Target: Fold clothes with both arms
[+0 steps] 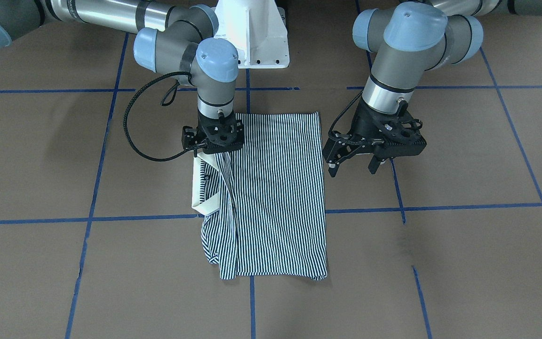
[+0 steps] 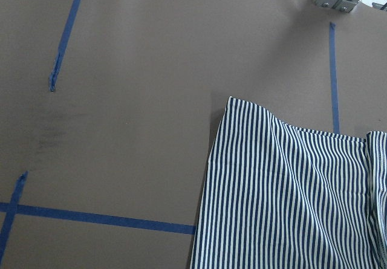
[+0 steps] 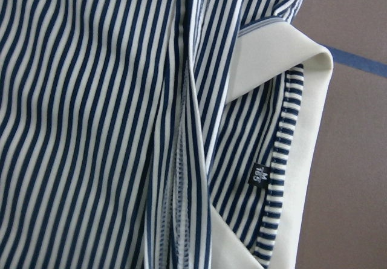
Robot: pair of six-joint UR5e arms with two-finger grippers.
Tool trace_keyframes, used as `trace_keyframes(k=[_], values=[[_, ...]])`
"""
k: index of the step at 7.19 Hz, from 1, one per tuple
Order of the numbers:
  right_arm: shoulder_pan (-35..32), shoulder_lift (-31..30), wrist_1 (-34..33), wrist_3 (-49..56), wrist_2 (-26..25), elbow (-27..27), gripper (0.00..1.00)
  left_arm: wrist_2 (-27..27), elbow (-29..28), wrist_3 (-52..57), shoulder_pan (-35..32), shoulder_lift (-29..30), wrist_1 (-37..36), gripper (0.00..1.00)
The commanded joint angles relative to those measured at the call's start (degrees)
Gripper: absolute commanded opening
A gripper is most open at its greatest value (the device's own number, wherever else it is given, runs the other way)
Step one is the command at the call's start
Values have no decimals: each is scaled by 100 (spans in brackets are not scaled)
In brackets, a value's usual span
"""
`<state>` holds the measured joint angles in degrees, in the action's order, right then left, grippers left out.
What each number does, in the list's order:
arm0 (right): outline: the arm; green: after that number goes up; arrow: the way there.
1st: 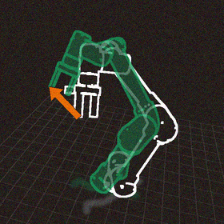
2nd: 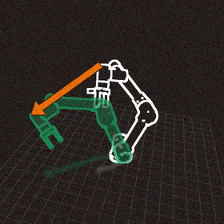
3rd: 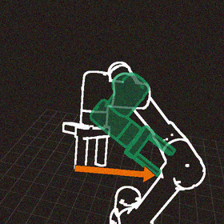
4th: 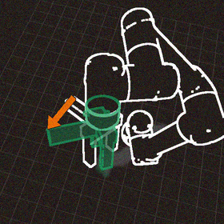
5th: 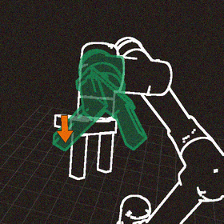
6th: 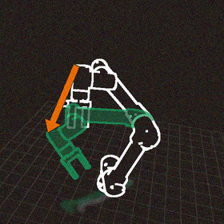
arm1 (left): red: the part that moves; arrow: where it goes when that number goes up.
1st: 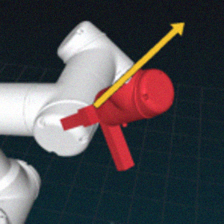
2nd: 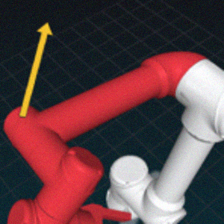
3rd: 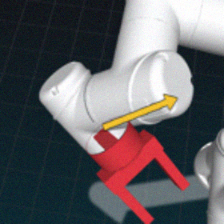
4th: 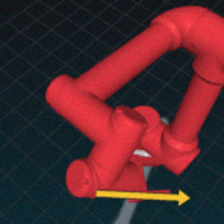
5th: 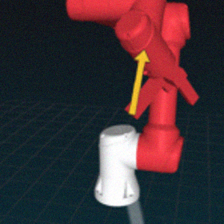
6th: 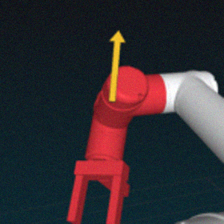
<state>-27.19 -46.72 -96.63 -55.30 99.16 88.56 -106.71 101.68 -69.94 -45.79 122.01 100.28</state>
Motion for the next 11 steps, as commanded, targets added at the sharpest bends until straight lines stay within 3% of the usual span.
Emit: trace_keyframes(k=[1,8,10,11], values=[[3,146,4,1,41,-242,100,1,-16,-2,0,-2,53,100],[3,-38,-250,10,59,-252,100,1,-52,-11,0,7,97,100],[-268,-396,-880,499,129,289,100,1,-52,-20,0,24,97,100],[-356,-990,-1075,755,121,859,100,1,-52,-46,9,42,97,100]])
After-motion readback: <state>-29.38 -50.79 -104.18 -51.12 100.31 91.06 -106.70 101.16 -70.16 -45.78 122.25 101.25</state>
